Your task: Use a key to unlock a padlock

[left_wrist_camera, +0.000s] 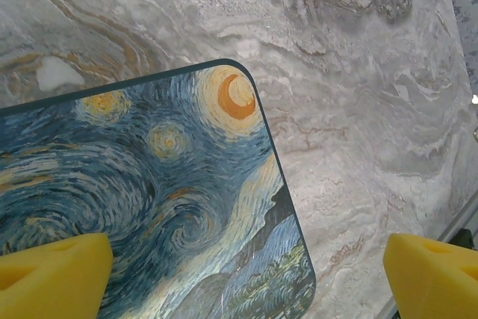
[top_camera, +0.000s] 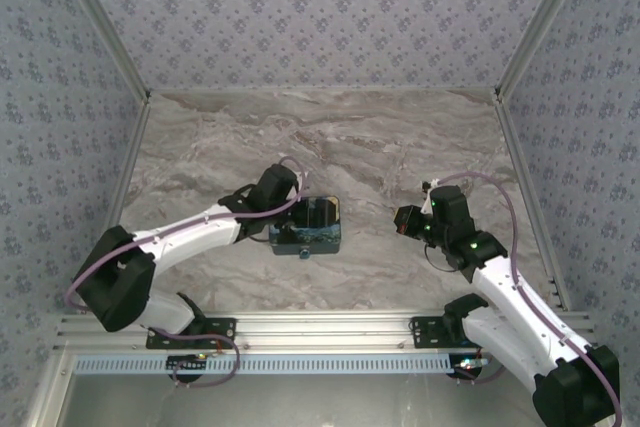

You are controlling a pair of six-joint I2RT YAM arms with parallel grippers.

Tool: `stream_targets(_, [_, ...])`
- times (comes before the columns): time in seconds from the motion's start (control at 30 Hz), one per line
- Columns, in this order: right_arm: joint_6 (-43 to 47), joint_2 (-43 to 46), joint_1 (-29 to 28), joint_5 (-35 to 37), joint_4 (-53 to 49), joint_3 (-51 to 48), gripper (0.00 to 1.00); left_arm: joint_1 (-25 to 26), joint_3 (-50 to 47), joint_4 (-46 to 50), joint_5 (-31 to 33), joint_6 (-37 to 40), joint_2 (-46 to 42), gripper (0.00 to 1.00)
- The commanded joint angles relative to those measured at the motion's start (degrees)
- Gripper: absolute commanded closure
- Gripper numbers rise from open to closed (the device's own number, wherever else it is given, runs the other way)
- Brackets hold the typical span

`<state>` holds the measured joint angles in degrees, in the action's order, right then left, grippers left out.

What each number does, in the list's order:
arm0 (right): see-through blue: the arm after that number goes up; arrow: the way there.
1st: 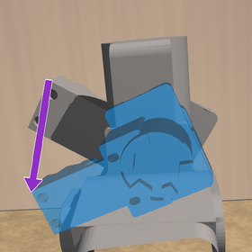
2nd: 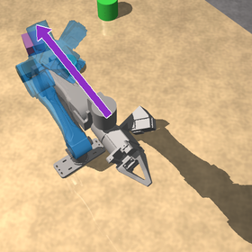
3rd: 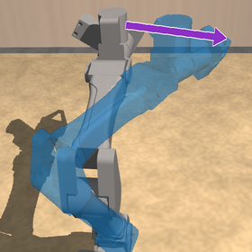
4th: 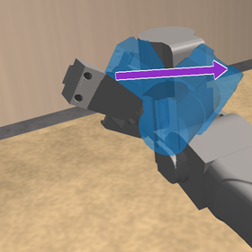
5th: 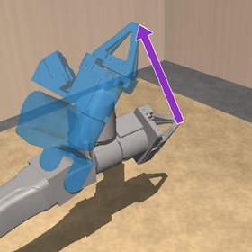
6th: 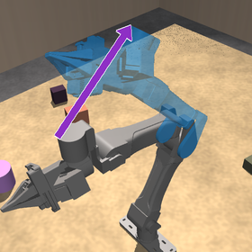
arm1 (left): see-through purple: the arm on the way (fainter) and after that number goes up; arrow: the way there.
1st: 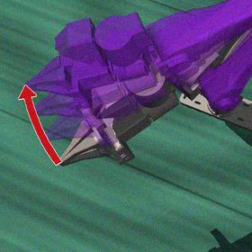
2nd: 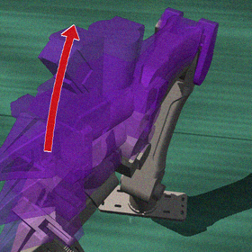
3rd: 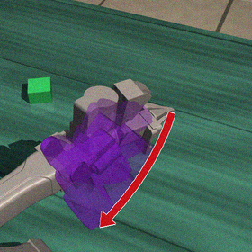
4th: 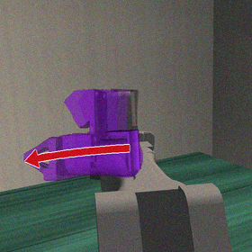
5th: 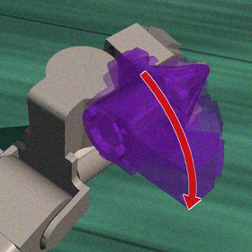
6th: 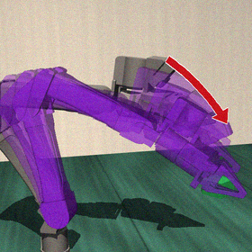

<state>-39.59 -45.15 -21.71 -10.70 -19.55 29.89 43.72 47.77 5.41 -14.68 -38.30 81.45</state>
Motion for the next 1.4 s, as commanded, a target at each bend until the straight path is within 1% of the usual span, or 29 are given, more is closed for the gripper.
stream_targets(0.0, [-0.65,0.34,0.45,-0.11,-0.98,-0.44,1.0,-1.93,1.16,1.25,-0.73,4.09,3.07,0.06])
stream_targets(0.3, [-0.83,0.39,0.41,-0.38,-0.54,-0.81,1.0,-7.43,8.41,1.17,-5.45,12.29,11.53,0.07])
stream_targets(0.47, [-1.11,0.22,0.44,-1.63,1.28,-1.57,1.0,-9.09,13.21,1.74,-7.92,15.02,14.86,0.08])
stream_targets(0.63, [-0.92,-1.04,0.11,-4.87,6.16,-2.53,1.0,-9.29,17.09,4.26,-8.49,17.39,12.42,0.08])
stream_targets(0.77, [-2.53,-4.5,-0.82,-9.15,15.29,-3.55,1.0,-10.36,17.23,5.37,-6.96,18.07,6.25,0.08])
stream_targets(0.87, [-5.48,-9.18,-1.83,-12.1,25.28,-3.86,1.0,-11.3,13.56,4.09,-4.98,17.5,-1.05,0.08])
stream_targets(0.93, [-8.99,-13.38,-2.14,-14.38,35.01,-4.57,1.0,-11.55,9.38,2.46,-3.52,16.81,-6.31,0.08])
stream_targets(1.0, [-11.06,-18.64,-2.73,-15.84,41.72,-3.43,1.0,-11.57,3.26,-0.07,-2.32,15.88,-11.87,0.07])
stream_targets(1.13, [-10.31,-28.04,-5.04,-17.4,45.28,2.37,1.0,-11.49,-8.42,-6.22,-1.56,12.8,-20.21,0.06])
stream_targets(1.2, [-9.89,-32.54,-6.03,-17.95,46.2,5.44,1.0,-11.47,-14.62,-10.09,-0.07,9.67,-24.0,0.06])
stream_targets(1.3, [-9.24,-38.59,-7.17,-18.29,47.06,9.82,1.0,-10.97,-22.23,-15.28,1.16,8.01,-29.19,0.05])
stream_targets(1.37, [-8.58,-42.45,-7.67,-18.5,47.15,12.52,1.0,-10.77,-25.66,-16.61,2.77,7.02,-31.9,0.02])
